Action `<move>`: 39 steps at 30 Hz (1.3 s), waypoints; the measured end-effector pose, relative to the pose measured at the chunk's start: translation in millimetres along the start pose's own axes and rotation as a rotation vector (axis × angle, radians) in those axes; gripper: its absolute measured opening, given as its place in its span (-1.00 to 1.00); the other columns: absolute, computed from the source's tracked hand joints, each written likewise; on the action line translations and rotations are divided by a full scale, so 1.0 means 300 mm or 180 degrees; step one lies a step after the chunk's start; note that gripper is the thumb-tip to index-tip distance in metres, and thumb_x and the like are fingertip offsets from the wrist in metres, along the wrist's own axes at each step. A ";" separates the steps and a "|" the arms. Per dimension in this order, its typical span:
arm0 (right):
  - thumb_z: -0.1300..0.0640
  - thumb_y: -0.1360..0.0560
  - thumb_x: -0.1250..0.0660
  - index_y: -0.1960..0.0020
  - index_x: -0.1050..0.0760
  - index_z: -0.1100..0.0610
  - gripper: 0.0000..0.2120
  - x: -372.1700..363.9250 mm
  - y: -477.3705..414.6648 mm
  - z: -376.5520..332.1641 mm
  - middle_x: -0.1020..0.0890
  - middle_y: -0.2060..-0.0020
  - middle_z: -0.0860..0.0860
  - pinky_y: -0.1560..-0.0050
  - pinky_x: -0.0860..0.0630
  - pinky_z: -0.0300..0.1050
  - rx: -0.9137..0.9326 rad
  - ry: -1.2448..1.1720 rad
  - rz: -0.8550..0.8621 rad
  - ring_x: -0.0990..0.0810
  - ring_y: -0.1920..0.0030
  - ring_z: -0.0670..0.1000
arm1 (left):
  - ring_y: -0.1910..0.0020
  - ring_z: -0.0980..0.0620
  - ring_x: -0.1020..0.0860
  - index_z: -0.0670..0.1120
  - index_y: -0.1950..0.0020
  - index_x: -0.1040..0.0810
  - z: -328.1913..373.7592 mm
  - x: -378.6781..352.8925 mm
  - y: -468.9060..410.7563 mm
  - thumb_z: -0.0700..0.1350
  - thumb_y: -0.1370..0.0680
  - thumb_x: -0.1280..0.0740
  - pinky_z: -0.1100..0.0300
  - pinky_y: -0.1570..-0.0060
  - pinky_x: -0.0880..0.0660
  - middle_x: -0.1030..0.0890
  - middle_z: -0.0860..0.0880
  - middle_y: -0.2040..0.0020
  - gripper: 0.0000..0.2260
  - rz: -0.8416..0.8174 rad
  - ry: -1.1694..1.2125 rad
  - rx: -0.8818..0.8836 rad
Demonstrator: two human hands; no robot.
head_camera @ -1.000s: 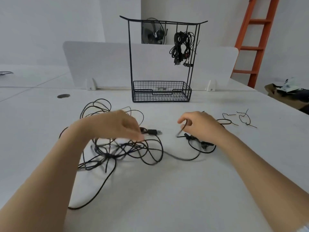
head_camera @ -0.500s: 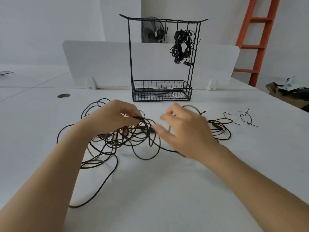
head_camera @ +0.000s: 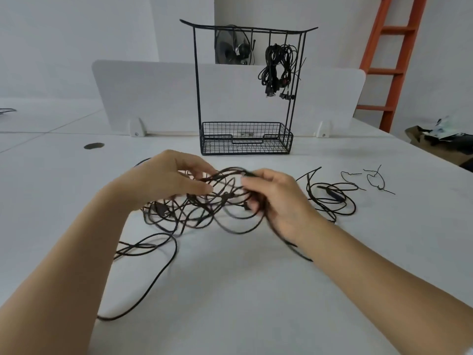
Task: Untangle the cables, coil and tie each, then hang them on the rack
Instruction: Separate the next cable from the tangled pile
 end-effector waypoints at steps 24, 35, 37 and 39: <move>0.33 -0.31 -0.36 -0.14 -0.45 0.02 -0.55 0.185 -0.021 -0.055 -0.62 -0.03 -0.10 0.11 -0.52 -0.32 -0.0078 0.1380 -0.1746 -0.59 -0.02 -0.14 | 0.47 0.15 -0.52 -0.05 0.18 -0.47 -0.027 0.089 0.017 -0.30 -0.53 -0.22 0.33 0.45 -0.41 -0.55 0.09 0.44 -0.82 0.1942 0.1476 -0.0347; 0.23 -0.42 -0.39 -0.47 -0.10 0.00 -0.26 0.140 -0.005 -0.021 -0.49 0.00 -0.07 0.18 -0.49 -0.13 -0.0379 0.3624 -0.1076 -0.53 0.32 -0.07 | 0.42 0.18 -0.43 0.04 0.16 -0.49 -0.057 -0.082 -0.038 -0.29 -0.49 -0.31 0.46 0.41 -0.31 -0.49 0.07 0.32 -0.78 0.0739 -0.0353 -0.0180; 0.20 -0.45 -0.33 -0.42 -0.24 0.07 -0.42 0.142 -0.022 -0.009 -0.50 0.00 -0.04 0.17 -0.41 -0.15 -0.0187 0.4327 -0.0934 -0.50 0.18 -0.03 | 0.41 0.14 -0.42 0.06 0.15 -0.47 -0.060 -0.070 -0.033 -0.33 -0.50 -0.28 0.37 0.40 -0.32 -0.52 0.03 0.28 -0.74 0.0796 0.0161 -0.0095; 0.22 -0.46 -0.28 -0.27 -0.44 0.11 -0.63 0.155 -0.033 -0.011 -0.55 -0.01 0.02 0.16 -0.34 -0.20 -0.0001 0.4783 -0.0758 -0.46 0.09 -0.02 | 0.40 0.12 -0.44 0.05 0.13 -0.47 -0.068 -0.058 -0.030 -0.38 -0.52 -0.23 0.36 0.46 -0.33 -0.57 0.00 0.22 -0.70 0.0878 0.0462 -0.0003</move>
Point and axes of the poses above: each hand's wrist, its own y-axis away from the middle knuckle, its own x-axis out of the back of the hand, z = x × y, the point moved 2 cm from there along -y, towards the middle knuckle
